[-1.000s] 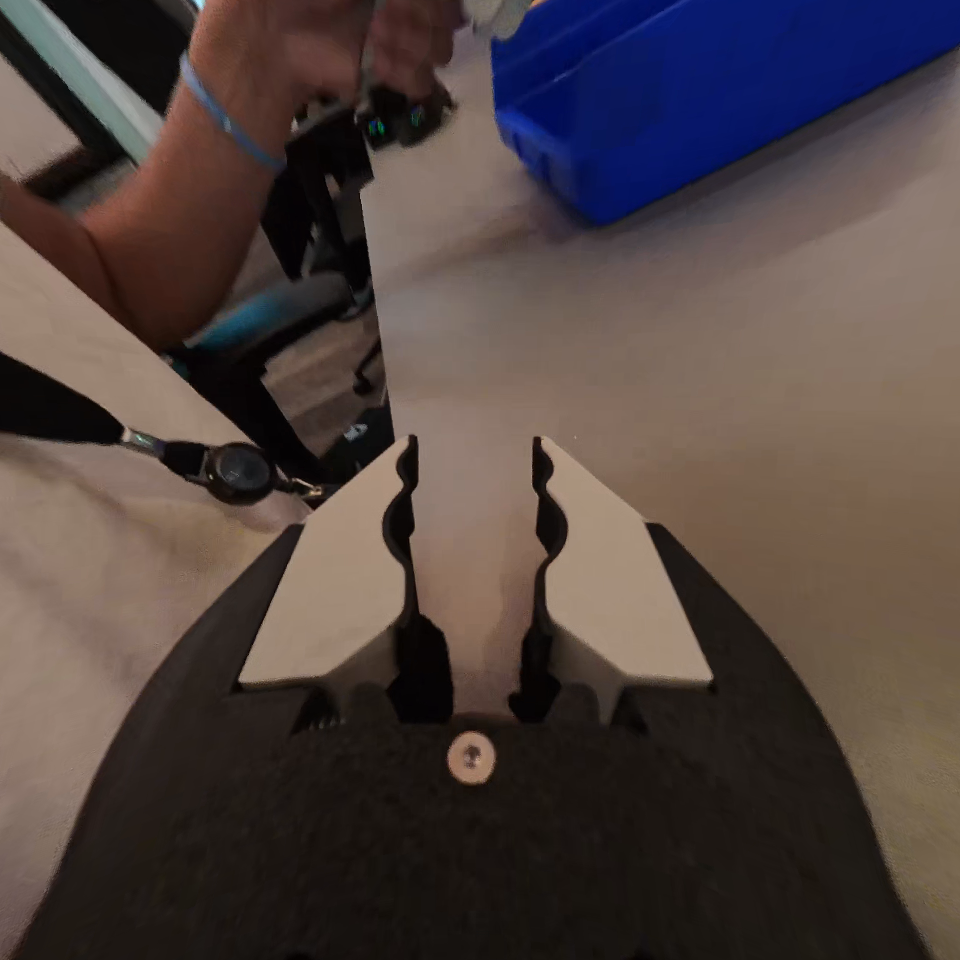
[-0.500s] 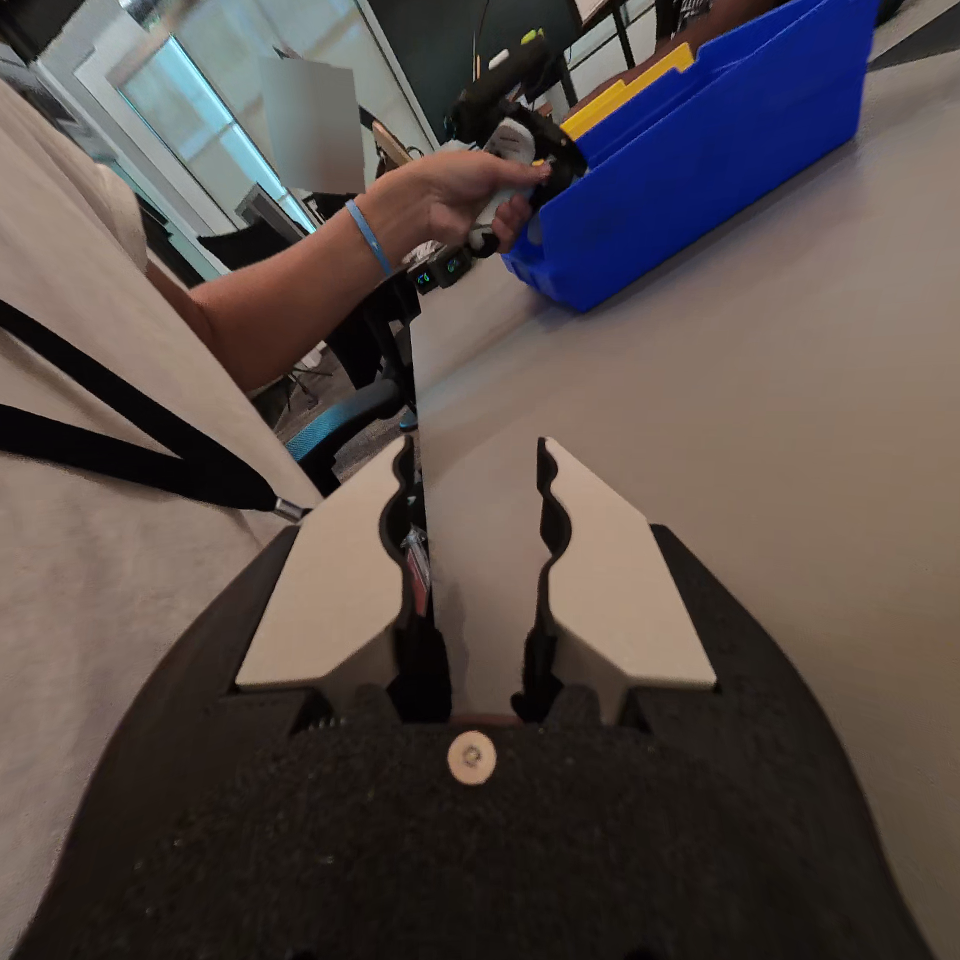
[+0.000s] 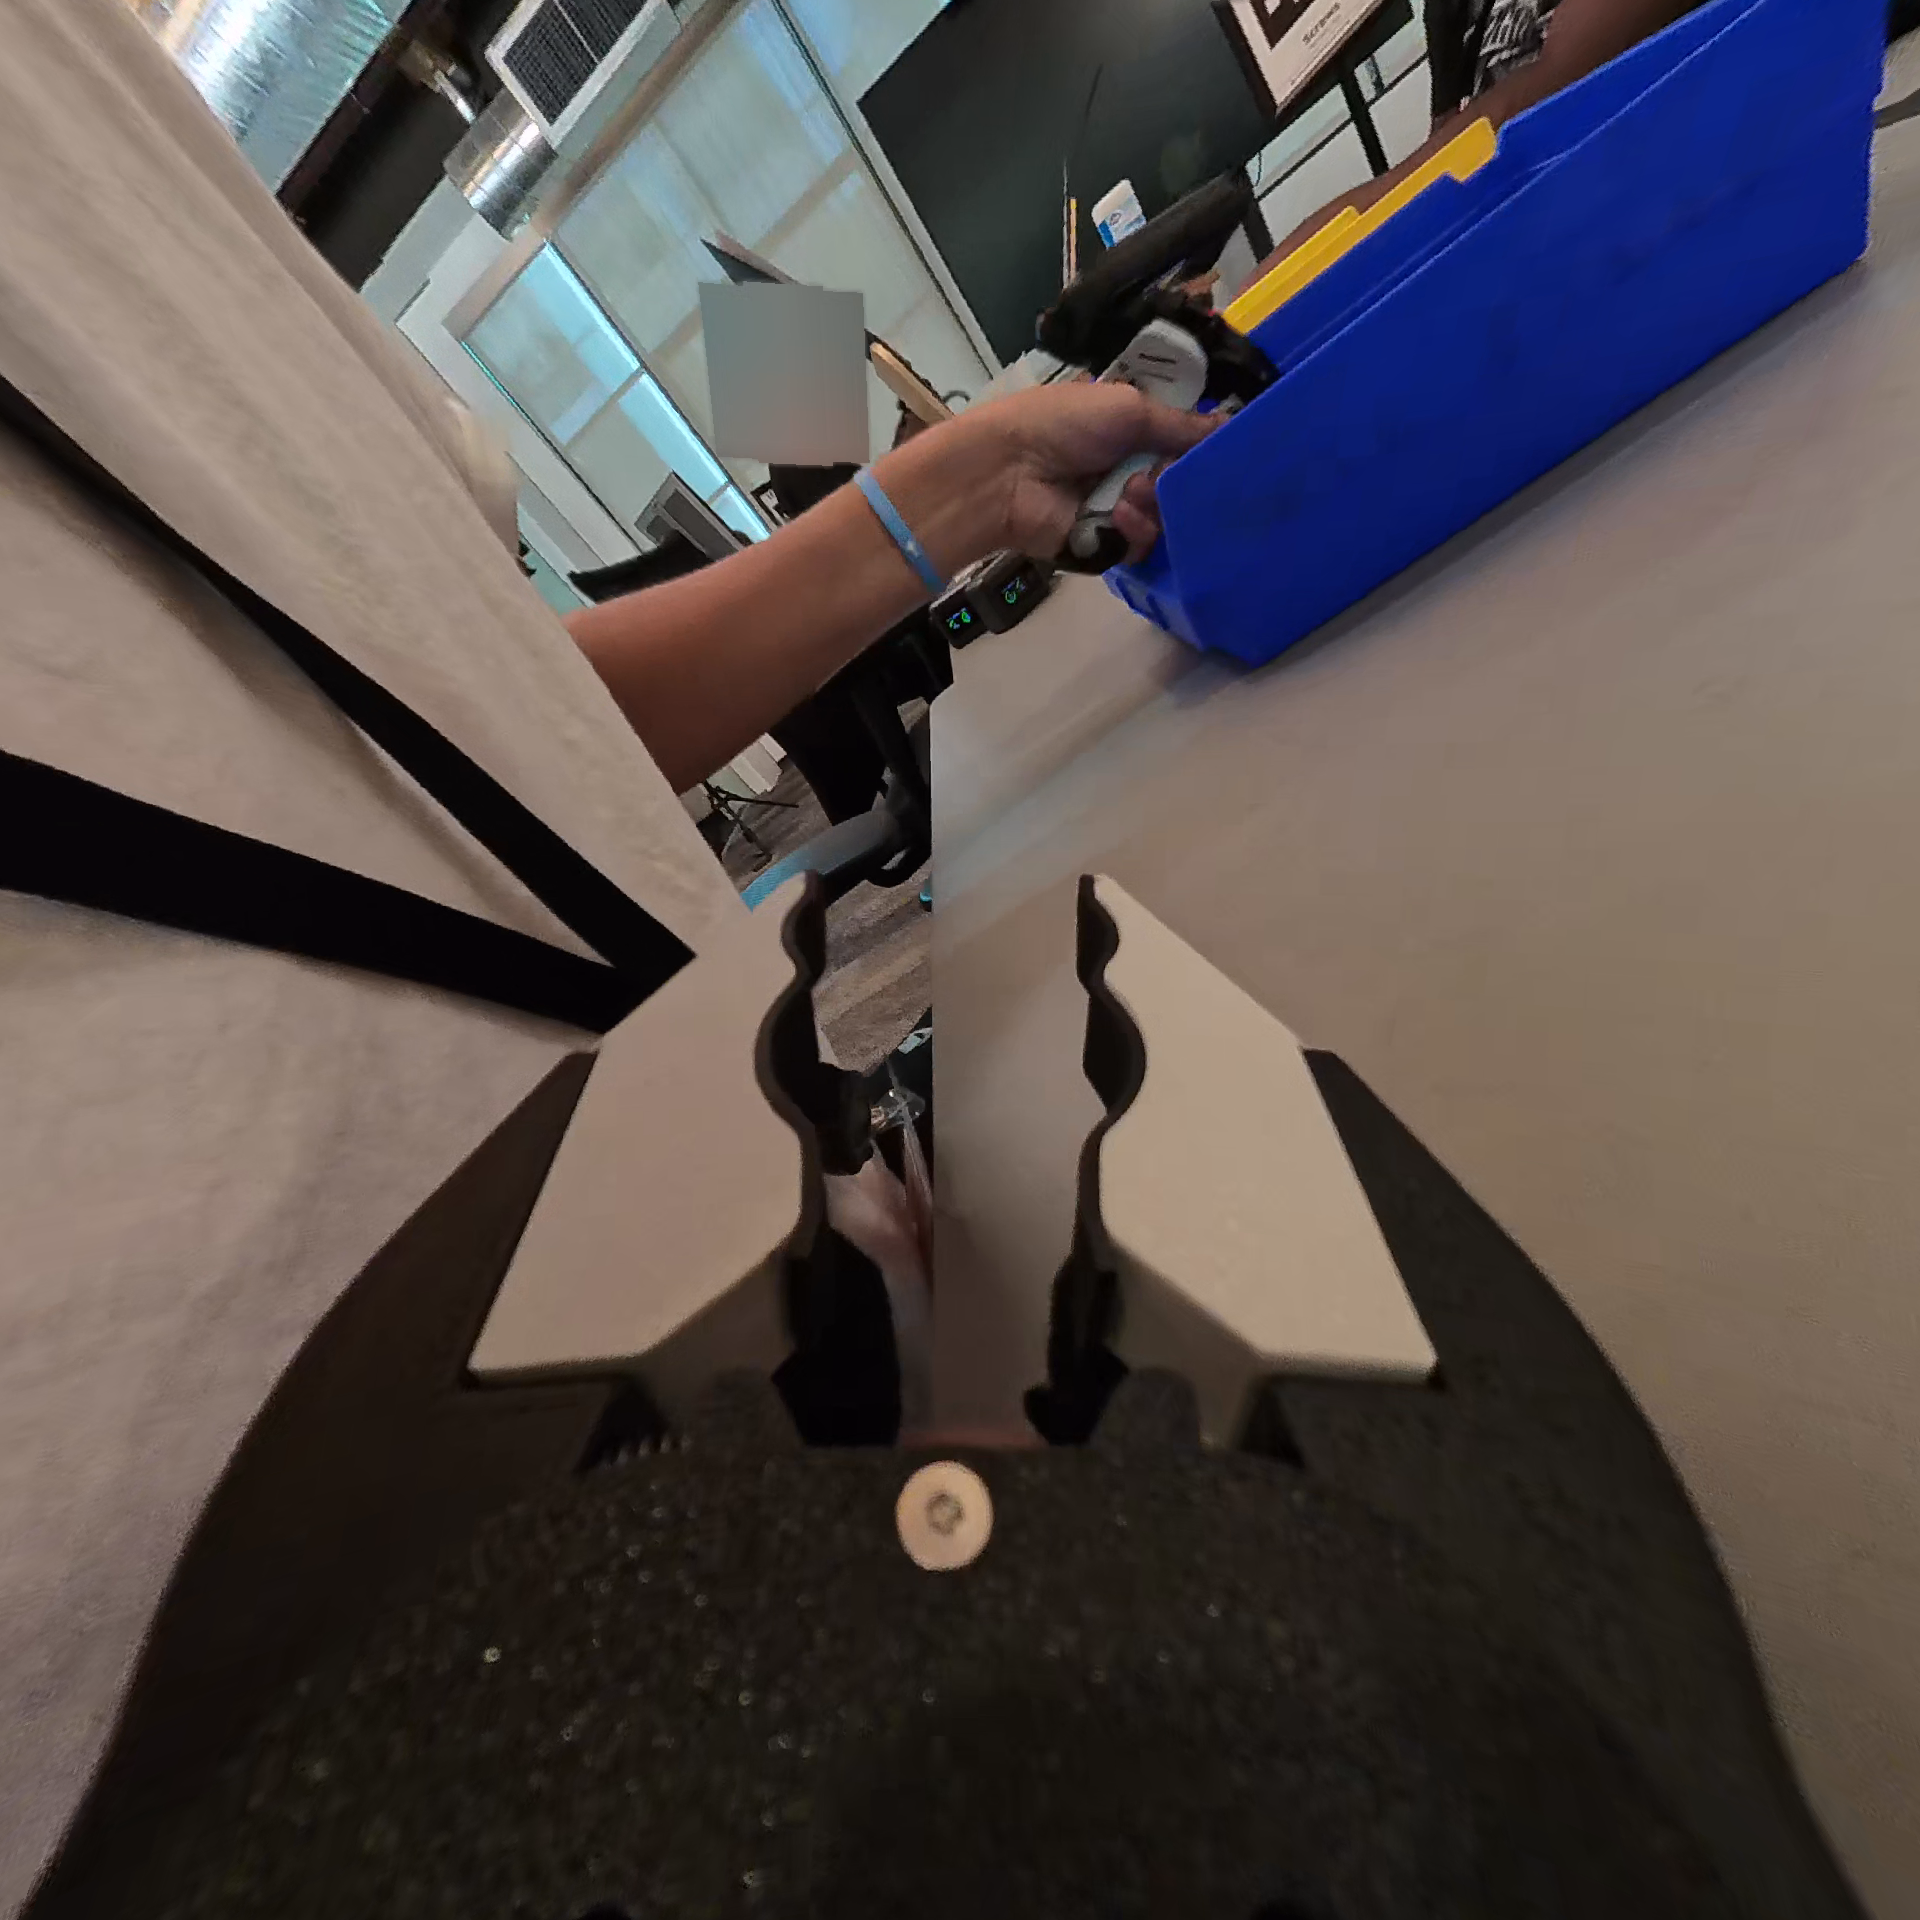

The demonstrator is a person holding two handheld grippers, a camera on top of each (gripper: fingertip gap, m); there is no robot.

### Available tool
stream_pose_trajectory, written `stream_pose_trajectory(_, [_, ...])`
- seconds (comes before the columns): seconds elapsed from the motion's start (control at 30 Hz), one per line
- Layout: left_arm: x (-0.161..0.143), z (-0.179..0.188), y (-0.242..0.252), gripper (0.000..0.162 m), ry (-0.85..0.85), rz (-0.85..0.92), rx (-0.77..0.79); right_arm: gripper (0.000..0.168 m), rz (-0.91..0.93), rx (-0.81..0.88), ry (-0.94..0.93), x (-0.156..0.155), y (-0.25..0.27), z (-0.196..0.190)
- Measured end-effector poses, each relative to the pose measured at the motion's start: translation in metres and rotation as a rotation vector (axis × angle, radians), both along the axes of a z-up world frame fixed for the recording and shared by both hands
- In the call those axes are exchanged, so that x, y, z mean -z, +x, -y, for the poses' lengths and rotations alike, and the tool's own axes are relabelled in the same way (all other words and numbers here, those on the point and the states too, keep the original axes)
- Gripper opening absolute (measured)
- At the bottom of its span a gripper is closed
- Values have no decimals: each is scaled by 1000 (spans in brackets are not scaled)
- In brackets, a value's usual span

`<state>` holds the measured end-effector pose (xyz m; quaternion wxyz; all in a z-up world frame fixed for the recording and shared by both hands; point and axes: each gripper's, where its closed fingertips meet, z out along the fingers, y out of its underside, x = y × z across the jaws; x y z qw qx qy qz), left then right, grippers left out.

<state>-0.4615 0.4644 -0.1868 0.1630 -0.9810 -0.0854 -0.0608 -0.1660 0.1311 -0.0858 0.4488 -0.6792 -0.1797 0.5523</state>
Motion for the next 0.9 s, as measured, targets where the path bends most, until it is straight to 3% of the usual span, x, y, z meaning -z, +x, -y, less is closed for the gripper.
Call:
stream_pose_trajectory(0.17, [-20, 9, 31, 10, 139, 287, 160, 48, -4, 26, 3, -2, 3, -2])
stream_pose_trajectory(0.33, [-83, 32, 68, 9, 432, 487, 429, 47, 53, 61, 20, 3, 2, -8])
stream_pose_trajectory(0.47, [-153, 84, 116, 9, 727, 645, 710, 48, 121, 93, 79, 1, -3, -18])
stream_pose_trajectory(0.57, [-180, 143, 160, 9, 840, 779, 929, 49, 171, 127, 152, -9, -8, -33])
stream_pose_trajectory(0.77, [-164, 218, 224, 9, 837, 937, 1197, 54, 3, 127, 219, -63, -34, -70])
stream_pose_trajectory(0.9, [-143, 245, 238, 9, 827, 911, 1294, 39, -58, 84, 196, -73, -48, -86])
